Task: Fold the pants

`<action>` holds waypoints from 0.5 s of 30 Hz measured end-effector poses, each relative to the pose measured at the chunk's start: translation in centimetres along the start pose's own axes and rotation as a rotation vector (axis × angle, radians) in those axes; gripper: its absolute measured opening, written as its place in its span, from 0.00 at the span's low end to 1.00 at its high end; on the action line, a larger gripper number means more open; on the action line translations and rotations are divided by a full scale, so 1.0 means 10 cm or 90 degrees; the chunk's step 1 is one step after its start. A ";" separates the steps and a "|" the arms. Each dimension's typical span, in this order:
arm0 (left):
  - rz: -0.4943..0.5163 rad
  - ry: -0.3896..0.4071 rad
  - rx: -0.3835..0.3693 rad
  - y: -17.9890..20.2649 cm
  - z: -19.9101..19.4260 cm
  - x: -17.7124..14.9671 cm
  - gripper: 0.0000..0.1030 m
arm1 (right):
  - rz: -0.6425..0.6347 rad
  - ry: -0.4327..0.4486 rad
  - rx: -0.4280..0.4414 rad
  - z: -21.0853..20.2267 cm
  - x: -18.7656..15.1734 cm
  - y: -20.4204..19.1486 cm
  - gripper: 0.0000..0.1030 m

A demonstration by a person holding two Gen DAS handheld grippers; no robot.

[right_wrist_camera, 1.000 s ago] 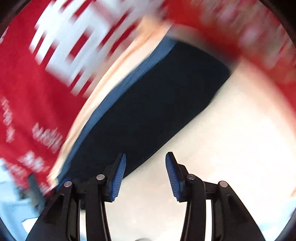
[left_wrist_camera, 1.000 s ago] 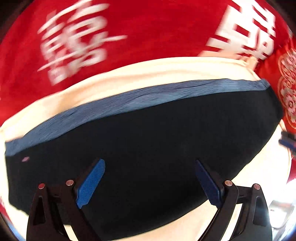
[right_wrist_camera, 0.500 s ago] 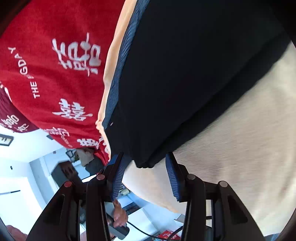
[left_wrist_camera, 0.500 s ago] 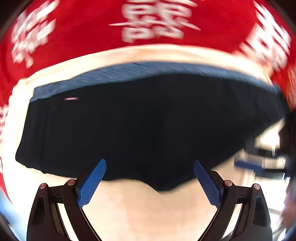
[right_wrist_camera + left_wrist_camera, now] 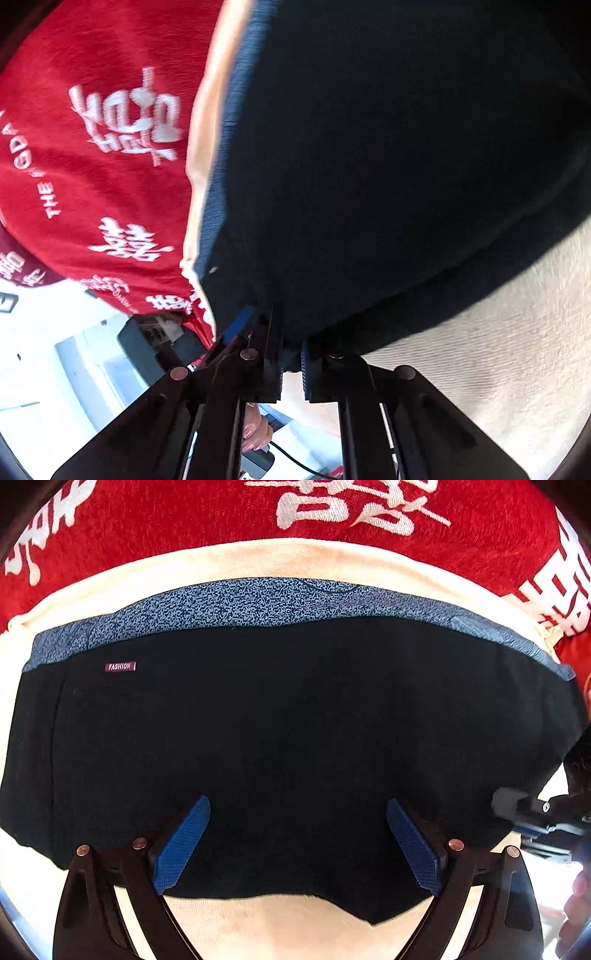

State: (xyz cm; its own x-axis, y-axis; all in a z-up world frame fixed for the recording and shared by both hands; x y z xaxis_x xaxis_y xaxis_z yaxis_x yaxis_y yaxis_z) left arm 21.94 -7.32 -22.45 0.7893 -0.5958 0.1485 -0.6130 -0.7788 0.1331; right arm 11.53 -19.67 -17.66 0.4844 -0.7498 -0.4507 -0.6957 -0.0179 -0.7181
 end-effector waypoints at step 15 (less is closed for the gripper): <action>0.042 -0.003 0.043 -0.10 -0.37 -0.16 0.94 | -0.151 0.034 -0.172 -0.59 -0.17 0.11 0.26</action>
State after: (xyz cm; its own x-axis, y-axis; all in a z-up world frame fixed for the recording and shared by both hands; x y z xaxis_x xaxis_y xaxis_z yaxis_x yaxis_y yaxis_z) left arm 21.13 -4.82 -19.21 0.7475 -0.6469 0.1506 -0.6598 -0.7493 0.0565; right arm 6.76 -22.32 -14.53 0.6261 -0.7371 -0.2544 -0.6852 -0.3645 -0.6306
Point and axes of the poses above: each gripper's, at about its wrist camera, not at the fingertips, and z roughly the way its jaws point, y to its right, x to its top, the point moved 6 cm from there along z, roughly the way its jaws point, and after that the axes turned 9 degrees about z, right-handed, at the moved point
